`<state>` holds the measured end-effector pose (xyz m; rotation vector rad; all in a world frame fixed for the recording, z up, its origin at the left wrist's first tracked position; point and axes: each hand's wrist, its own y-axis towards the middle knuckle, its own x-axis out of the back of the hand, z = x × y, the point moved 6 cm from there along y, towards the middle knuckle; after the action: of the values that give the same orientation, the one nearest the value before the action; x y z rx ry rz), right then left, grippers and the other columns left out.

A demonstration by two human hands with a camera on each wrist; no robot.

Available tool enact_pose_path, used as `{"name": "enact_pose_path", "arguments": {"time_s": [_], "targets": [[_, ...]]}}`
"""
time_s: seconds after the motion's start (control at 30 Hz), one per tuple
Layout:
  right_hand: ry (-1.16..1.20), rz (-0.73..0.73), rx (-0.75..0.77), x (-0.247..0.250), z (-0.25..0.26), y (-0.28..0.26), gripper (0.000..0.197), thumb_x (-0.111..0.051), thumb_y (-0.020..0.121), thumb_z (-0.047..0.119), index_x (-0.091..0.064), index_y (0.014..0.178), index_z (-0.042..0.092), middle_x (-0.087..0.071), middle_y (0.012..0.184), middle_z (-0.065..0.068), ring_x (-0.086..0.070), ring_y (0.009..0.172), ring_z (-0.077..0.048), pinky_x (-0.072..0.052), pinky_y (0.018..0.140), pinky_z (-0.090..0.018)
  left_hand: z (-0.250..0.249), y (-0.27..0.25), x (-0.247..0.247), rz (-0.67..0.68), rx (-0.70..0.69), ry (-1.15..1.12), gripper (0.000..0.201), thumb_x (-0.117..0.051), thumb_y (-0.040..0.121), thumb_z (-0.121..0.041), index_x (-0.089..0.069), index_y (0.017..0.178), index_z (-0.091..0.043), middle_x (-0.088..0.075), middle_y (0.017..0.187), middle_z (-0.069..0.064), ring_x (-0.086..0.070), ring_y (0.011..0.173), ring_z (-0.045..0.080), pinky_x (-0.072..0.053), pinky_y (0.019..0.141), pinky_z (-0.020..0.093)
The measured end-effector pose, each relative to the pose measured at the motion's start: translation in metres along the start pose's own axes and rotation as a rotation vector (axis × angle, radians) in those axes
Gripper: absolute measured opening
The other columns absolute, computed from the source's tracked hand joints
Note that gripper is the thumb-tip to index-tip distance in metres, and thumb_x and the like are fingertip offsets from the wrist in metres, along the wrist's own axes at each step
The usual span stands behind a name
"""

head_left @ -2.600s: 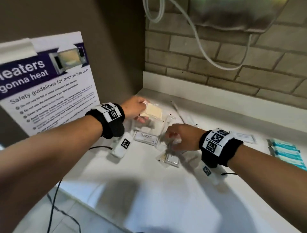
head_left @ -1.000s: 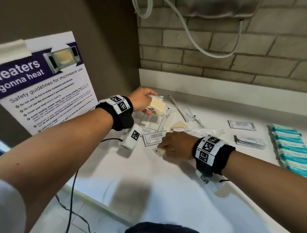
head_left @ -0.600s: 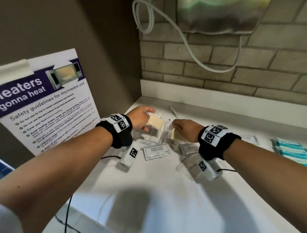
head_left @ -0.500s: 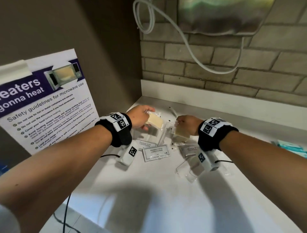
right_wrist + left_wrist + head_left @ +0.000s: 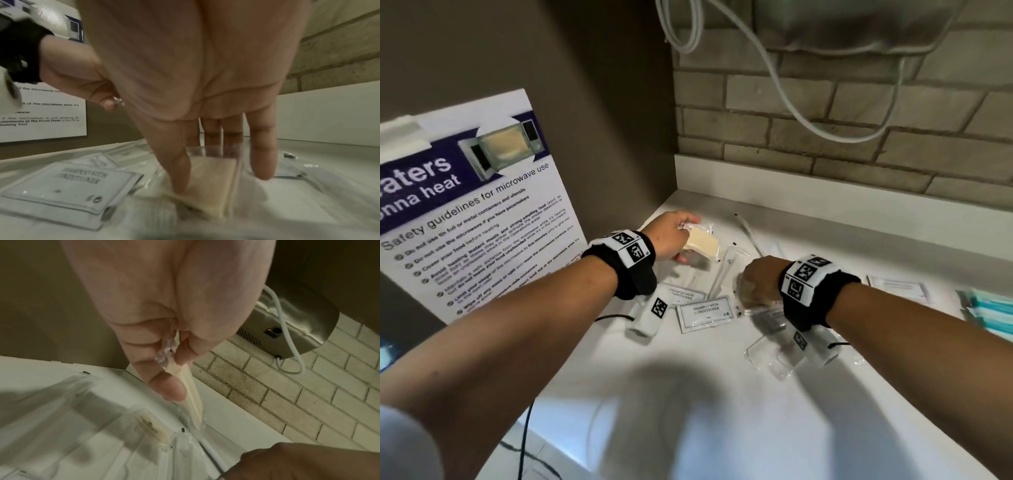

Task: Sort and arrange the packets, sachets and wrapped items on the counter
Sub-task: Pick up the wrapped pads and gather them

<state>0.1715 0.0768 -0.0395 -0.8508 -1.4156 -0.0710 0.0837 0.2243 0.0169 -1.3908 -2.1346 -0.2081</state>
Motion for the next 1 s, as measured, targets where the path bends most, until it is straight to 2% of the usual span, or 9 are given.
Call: {"name": "enact_pose_path", "arguments": {"time_s": [0.1,0.17,0.3,0.37,0.43,0.5,0.67,0.83,1.0], "targets": [[-0.028,0.046,-0.072,-0.017,-0.015,0.015,0.024,-0.065,0.068,0.039,-0.052,0.066,0.018,-0.064,0.073,0.003,-0.070,0.077,-0.025,-0.059,0.074,-0.038,0.001,-0.002,0.003,-0.010,-0.008,0.020,0.045,-0.035,0.098,0.001,-0.051,0.135,-0.018,-0.047,0.141,0.011,-0.067,0.072,0.023,-0.060,0.072,0.037],[0.058,0.007,-0.083,-0.007,-0.005,-0.007,0.026,-0.058,0.074,0.039,-0.052,0.064,0.016,-0.063,0.074,0.000,-0.066,0.076,-0.025,-0.055,0.077,-0.030,0.001,-0.003,0.005,-0.029,-0.015,0.024,0.045,-0.035,0.098,0.000,-0.051,0.136,-0.018,-0.046,0.141,0.009,-0.064,0.065,0.016,-0.059,0.061,0.025],[0.257,-0.078,-0.007,0.018,0.006,-0.032,0.020,-0.070,0.083,0.026,-0.063,0.099,0.016,-0.052,0.093,0.004,-0.052,0.090,-0.019,-0.036,0.074,-0.024,-0.002,-0.009,0.007,-0.046,-0.038,0.004,0.045,-0.036,0.098,0.000,-0.051,0.136,-0.018,-0.047,0.136,0.005,-0.065,0.068,0.019,-0.055,0.050,0.021],[0.357,-0.170,0.055,0.037,0.012,-0.037,0.023,-0.075,0.081,0.026,-0.063,0.099,0.019,-0.052,0.091,0.005,-0.052,0.085,-0.017,-0.035,0.070,-0.022,-0.001,-0.011,0.012,-0.083,-0.048,-0.001,0.044,-0.037,0.098,0.000,-0.052,0.136,-0.018,-0.049,0.132,0.005,-0.065,0.066,0.019,-0.044,0.037,0.013],[0.488,-0.226,0.126,0.055,0.020,-0.038,0.023,-0.078,0.077,0.026,-0.056,0.077,0.024,-0.054,0.077,0.006,-0.051,0.067,-0.014,-0.039,0.054,-0.019,-0.001,-0.012,0.016,-0.095,-0.074,-0.041,0.043,-0.038,0.098,0.000,-0.056,0.131,-0.021,-0.051,0.134,0.008,-0.068,0.068,0.021,-0.055,0.050,0.019],[0.599,-0.315,0.174,0.076,0.028,-0.037,0.029,-0.082,0.073,0.025,-0.053,0.070,0.024,-0.055,0.070,0.006,-0.052,0.063,-0.014,-0.040,0.049,-0.018,-0.003,-0.014,0.020,-0.083,-0.089,-0.129,0.042,-0.037,0.097,0.002,-0.058,0.128,-0.018,-0.057,0.126,0.012,-0.067,0.071,0.020,-0.061,0.061,0.027],[0.752,-0.561,0.131,0.116,0.034,-0.030,0.040,-0.087,0.067,0.023,-0.064,0.097,0.011,-0.054,0.074,0.006,-0.052,0.071,-0.015,-0.038,0.053,-0.018,-0.012,-0.021,0.038,-0.125,-0.139,-0.310,0.033,-0.037,0.100,-0.005,-0.065,0.113,-0.016,-0.057,0.104,0.015,-0.059,0.080,0.026,-0.059,0.052,0.024],[0.776,-0.636,0.167,0.137,0.043,-0.017,0.044,-0.089,0.064,0.028,-0.066,0.095,0.010,-0.059,0.082,0.003,-0.052,0.074,-0.014,-0.038,0.057,-0.015,-0.016,-0.027,0.052,-0.156,-0.154,-0.415,0.019,-0.051,0.097,-0.020,-0.068,0.106,-0.017,-0.066,0.099,0.004,-0.065,0.079,0.014,-0.061,0.065,0.030],[0.770,-0.617,0.201,0.135,0.049,0.000,0.048,-0.090,0.060,0.035,-0.066,0.095,0.013,-0.061,0.082,0.004,-0.055,0.073,-0.012,-0.042,0.062,-0.019,-0.001,-0.020,0.055,-0.210,-0.155,-0.336,0.028,-0.060,0.091,-0.003,-0.062,0.117,-0.013,-0.069,0.095,0.006,-0.069,0.071,0.014,-0.060,0.058,0.023]]}}
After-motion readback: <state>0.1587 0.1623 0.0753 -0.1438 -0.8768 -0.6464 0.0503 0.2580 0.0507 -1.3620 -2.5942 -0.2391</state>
